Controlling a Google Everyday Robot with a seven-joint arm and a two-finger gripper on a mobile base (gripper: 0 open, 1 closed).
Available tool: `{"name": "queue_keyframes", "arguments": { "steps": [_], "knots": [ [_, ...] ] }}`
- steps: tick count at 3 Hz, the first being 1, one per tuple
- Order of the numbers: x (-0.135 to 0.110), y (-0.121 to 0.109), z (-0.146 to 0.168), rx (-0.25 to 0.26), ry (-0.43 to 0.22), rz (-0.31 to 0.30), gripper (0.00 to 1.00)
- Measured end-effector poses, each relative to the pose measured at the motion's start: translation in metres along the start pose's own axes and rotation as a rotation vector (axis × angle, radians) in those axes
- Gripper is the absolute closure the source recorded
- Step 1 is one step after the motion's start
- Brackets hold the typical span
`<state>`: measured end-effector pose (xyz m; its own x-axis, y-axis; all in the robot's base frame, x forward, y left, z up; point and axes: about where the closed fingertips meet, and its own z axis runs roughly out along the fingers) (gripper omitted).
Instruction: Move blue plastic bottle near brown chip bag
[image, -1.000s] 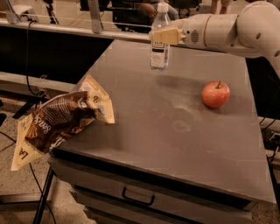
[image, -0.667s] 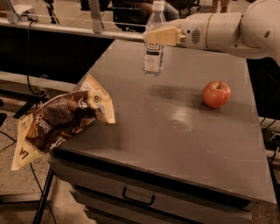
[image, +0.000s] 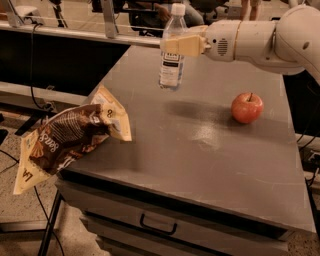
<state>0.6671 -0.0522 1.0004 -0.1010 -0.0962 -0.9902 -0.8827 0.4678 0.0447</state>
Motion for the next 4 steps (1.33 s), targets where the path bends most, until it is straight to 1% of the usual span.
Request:
{"name": "queue_keyframes", "arguments": {
  "steps": [1,2,3,4],
  "knots": [
    [-0.006,0.084,-0.006,-0.173,-0.085,0.018,1.0],
    [-0.004,0.131,-0.006,-0.272,-0.106,0.039,1.0],
    [-0.003,0.141,-0.005,-0.293,-0.11,0.044,1.0],
    [0.005,0.136,-0.002,-0.256,-0.088,-0.035,1.0]
  ]
}}
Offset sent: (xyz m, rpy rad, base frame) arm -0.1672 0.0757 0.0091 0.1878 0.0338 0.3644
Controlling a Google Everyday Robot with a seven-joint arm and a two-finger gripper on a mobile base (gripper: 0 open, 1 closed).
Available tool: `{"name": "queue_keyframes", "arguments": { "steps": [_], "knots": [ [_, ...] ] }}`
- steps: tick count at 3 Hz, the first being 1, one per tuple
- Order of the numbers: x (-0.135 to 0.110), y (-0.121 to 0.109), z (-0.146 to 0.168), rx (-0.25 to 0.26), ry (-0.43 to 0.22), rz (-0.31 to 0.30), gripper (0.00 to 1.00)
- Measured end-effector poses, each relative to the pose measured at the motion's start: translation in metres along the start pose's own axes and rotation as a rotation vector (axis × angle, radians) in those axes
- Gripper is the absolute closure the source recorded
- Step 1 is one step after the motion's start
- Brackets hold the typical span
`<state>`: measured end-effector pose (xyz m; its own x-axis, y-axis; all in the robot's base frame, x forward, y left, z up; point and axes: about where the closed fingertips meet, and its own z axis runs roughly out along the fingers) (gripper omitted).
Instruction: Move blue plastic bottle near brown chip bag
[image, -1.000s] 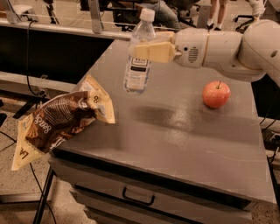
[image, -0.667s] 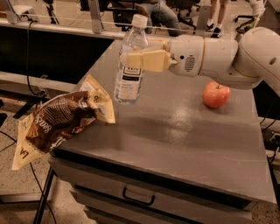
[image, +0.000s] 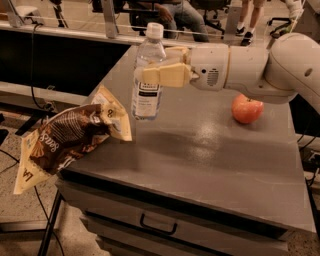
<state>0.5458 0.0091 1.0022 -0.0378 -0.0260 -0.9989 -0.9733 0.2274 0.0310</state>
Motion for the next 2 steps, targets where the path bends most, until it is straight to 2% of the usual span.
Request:
{"name": "queue_keyframes", "arguments": {
  "steps": [1,2],
  "knots": [
    [0.016,-0.013,-0.005,0.061,0.043,-0.115,1.0],
    [0.03,-0.02,-0.005,0.08,0.065,-0.182,1.0]
  ]
}}
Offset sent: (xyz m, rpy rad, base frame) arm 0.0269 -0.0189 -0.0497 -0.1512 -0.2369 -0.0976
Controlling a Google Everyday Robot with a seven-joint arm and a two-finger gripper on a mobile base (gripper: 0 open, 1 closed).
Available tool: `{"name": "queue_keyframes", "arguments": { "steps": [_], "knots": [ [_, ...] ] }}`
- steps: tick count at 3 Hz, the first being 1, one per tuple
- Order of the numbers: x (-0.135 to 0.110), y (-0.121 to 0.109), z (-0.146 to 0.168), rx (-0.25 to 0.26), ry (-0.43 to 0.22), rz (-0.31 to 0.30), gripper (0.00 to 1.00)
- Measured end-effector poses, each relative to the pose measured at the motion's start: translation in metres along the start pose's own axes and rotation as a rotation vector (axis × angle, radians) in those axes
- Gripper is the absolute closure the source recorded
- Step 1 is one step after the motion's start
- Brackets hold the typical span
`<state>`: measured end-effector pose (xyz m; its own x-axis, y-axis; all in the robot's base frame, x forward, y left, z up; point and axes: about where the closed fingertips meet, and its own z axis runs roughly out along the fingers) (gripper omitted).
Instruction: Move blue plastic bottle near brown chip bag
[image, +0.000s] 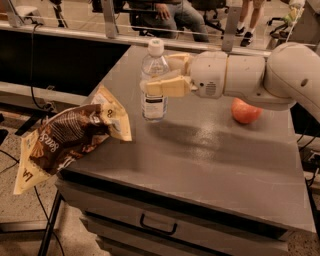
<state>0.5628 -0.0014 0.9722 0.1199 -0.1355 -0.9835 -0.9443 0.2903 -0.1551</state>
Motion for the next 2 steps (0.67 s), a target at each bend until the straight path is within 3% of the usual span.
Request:
{"name": "queue_keyframes", "arguments": {
  "steps": [1,2],
  "knots": [
    [0.005,0.003,0.01,-0.04,-0.012,0.002,0.87],
    [0.004,0.015,0.026,-0.112,-0.013,0.032,0.63]
  ]
}}
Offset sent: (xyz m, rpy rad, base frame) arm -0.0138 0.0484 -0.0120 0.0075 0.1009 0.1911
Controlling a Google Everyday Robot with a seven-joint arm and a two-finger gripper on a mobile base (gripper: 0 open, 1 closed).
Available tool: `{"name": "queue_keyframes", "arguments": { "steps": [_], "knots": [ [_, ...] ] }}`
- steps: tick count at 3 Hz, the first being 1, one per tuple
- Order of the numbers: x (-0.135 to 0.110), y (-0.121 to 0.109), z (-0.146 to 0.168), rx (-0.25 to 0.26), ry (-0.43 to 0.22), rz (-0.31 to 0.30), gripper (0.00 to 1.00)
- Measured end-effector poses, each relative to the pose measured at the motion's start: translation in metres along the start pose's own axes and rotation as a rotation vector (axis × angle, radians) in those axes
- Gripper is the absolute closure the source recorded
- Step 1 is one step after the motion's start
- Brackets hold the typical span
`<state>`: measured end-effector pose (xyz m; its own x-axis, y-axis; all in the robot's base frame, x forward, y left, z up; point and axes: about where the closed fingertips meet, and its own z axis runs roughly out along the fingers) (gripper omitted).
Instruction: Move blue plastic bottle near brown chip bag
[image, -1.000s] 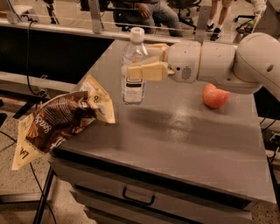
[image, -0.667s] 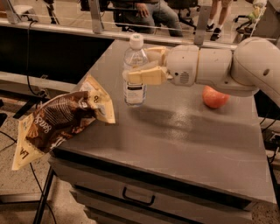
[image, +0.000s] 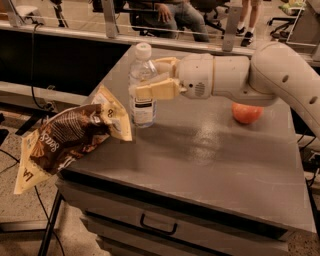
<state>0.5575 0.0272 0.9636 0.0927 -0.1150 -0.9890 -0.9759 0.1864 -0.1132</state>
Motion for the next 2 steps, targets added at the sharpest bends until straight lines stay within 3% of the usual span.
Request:
{"name": "queue_keyframes", "arguments": {
  "steps": [2],
  "knots": [
    [0.0101,0.0208,0.0238,-0.103,0.01,0.028,0.17]
  ]
}}
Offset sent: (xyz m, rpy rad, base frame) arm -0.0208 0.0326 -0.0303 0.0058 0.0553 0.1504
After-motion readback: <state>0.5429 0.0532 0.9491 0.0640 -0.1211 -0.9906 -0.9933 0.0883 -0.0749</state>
